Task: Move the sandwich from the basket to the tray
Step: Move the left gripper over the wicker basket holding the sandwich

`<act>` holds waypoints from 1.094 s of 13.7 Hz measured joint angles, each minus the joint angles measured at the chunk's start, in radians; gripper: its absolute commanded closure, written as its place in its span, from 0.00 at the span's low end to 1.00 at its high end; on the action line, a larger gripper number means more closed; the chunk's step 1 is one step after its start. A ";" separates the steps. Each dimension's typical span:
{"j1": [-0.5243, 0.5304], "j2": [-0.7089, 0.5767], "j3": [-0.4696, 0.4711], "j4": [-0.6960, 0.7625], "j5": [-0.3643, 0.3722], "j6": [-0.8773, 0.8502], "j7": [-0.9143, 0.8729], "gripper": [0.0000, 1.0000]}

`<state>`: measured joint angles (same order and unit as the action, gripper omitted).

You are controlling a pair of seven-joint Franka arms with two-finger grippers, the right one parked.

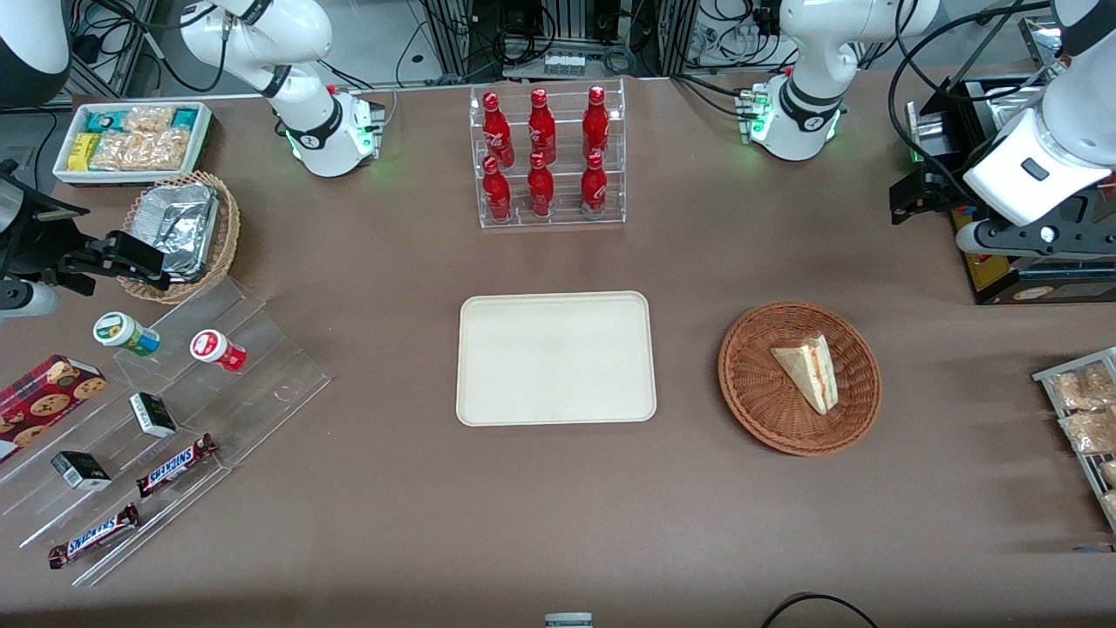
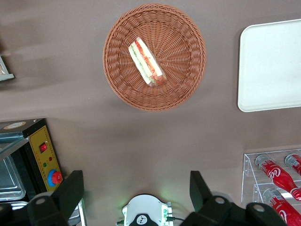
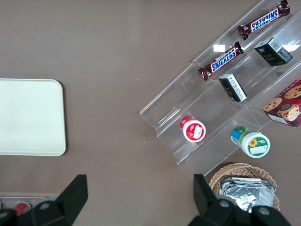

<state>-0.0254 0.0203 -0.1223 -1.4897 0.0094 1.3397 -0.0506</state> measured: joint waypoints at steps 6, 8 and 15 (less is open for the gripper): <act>-0.001 -0.001 0.000 0.001 0.000 0.000 0.001 0.01; -0.005 0.000 0.000 0.000 -0.007 0.011 0.001 0.00; -0.012 0.026 0.000 -0.038 0.000 0.046 -0.125 0.00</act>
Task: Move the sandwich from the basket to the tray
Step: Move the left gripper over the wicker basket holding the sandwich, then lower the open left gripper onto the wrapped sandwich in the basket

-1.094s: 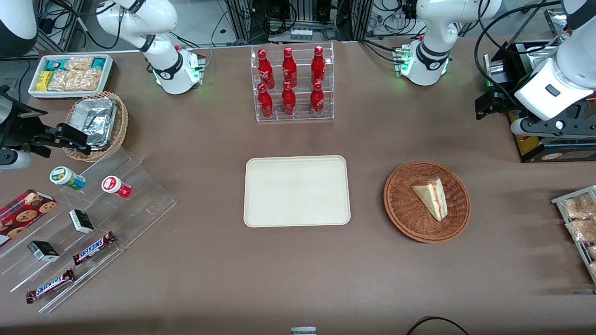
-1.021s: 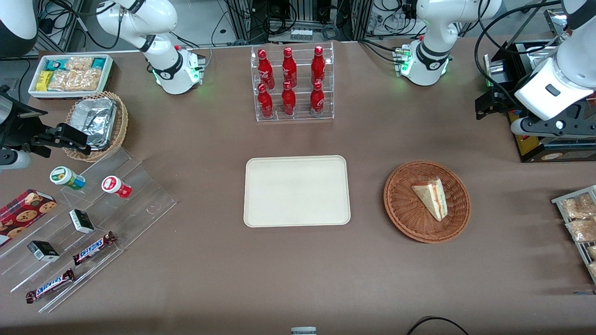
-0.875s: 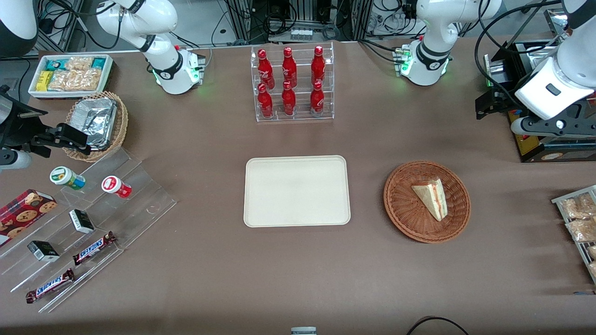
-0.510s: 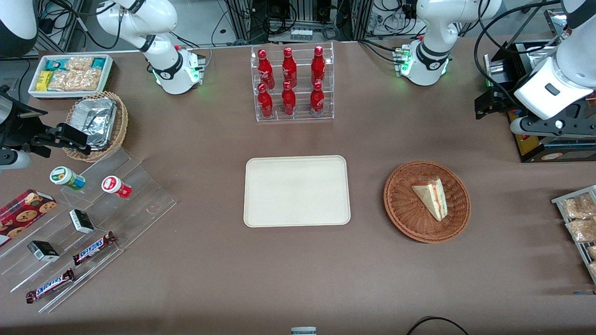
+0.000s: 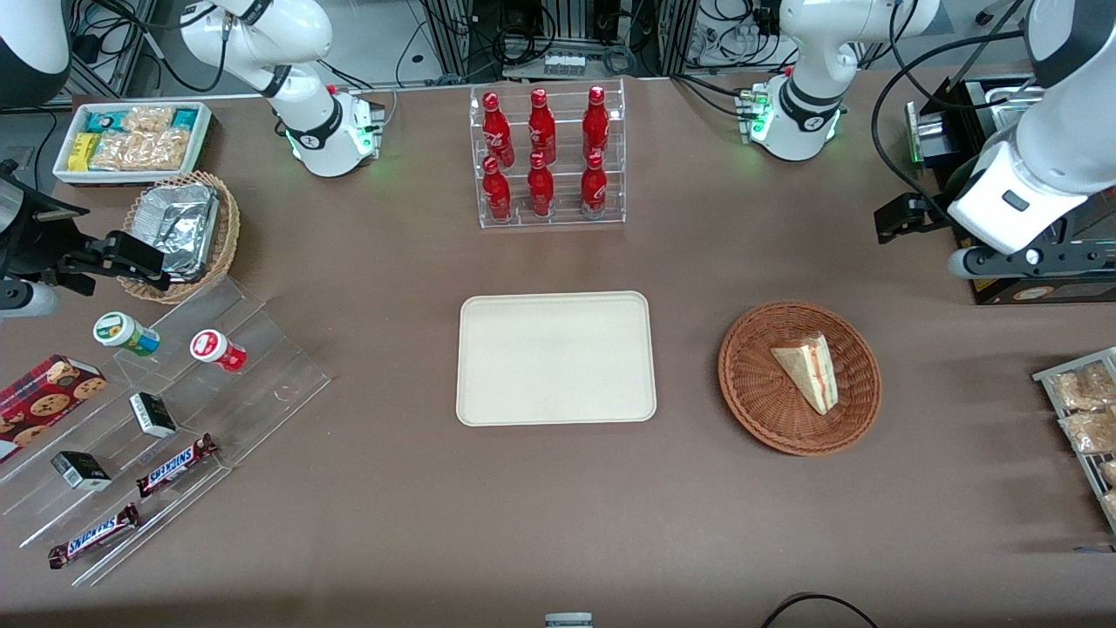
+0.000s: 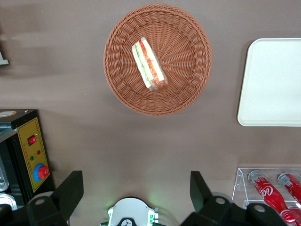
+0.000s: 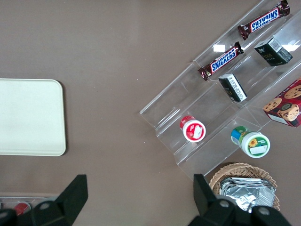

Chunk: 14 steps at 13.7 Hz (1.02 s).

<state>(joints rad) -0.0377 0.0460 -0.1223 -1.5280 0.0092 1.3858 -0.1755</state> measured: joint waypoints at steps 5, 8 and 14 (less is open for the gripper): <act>0.000 -0.003 0.002 -0.127 0.030 0.167 -0.021 0.00; 0.000 -0.027 0.008 -0.247 0.031 0.303 -0.032 0.00; 0.000 -0.091 0.010 -0.523 0.031 0.579 -0.164 0.00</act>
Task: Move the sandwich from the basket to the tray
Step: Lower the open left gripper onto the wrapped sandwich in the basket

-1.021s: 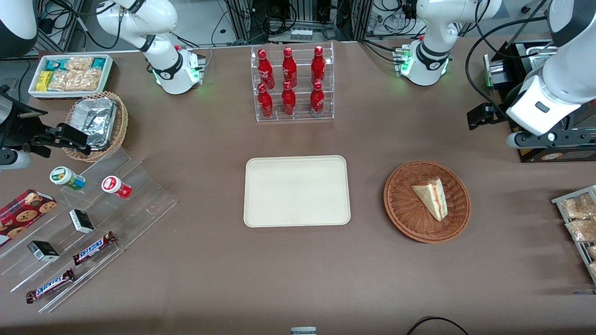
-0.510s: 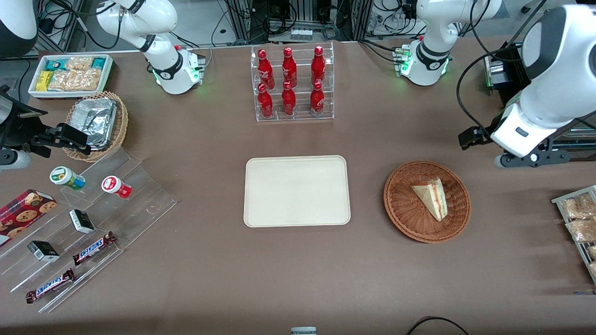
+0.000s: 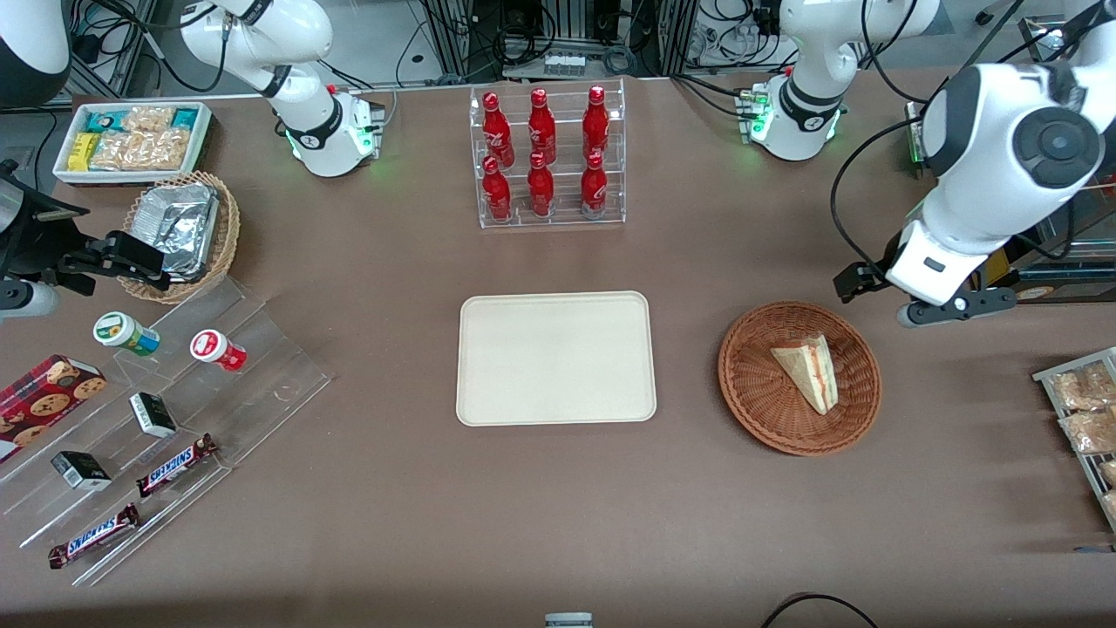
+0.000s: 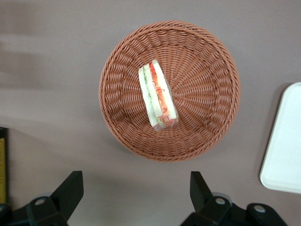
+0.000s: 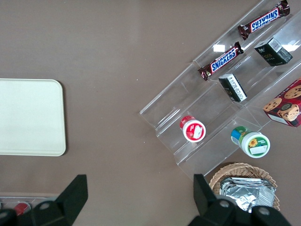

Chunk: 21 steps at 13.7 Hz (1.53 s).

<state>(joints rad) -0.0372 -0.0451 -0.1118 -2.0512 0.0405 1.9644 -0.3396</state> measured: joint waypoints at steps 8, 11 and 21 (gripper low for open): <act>0.001 -0.016 0.018 -0.224 0.000 0.318 -0.157 0.00; 0.001 -0.009 0.018 -0.304 0.000 0.436 -0.225 0.00; -0.007 0.108 0.013 -0.313 0.000 0.547 -0.259 0.00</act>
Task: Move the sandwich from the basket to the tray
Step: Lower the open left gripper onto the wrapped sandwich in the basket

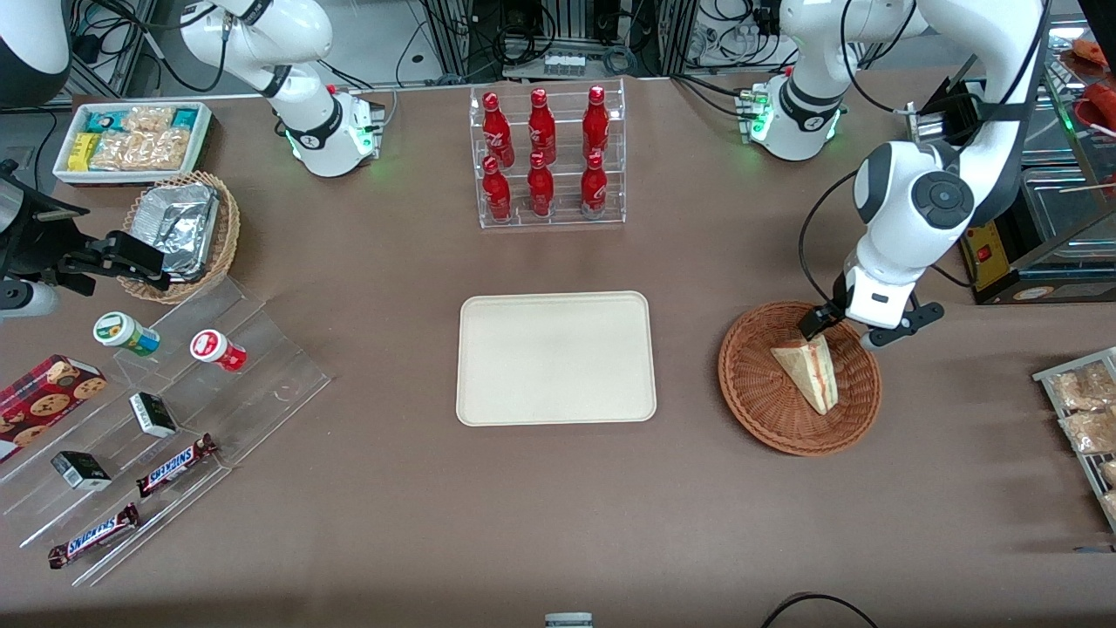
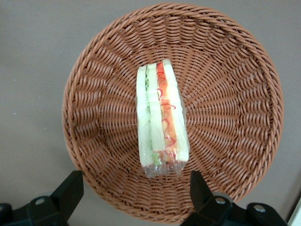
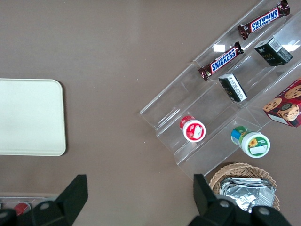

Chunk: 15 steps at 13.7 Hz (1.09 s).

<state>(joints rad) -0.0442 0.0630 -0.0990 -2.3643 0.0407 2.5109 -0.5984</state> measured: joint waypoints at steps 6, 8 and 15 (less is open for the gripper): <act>-0.001 0.061 -0.010 0.014 0.000 0.081 -0.014 0.02; -0.001 0.080 -0.014 0.025 0.000 0.094 -0.017 0.05; -0.001 0.139 -0.015 0.055 0.000 0.141 -0.019 0.55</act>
<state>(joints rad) -0.0449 0.2021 -0.1139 -2.3095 0.0404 2.6514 -0.6172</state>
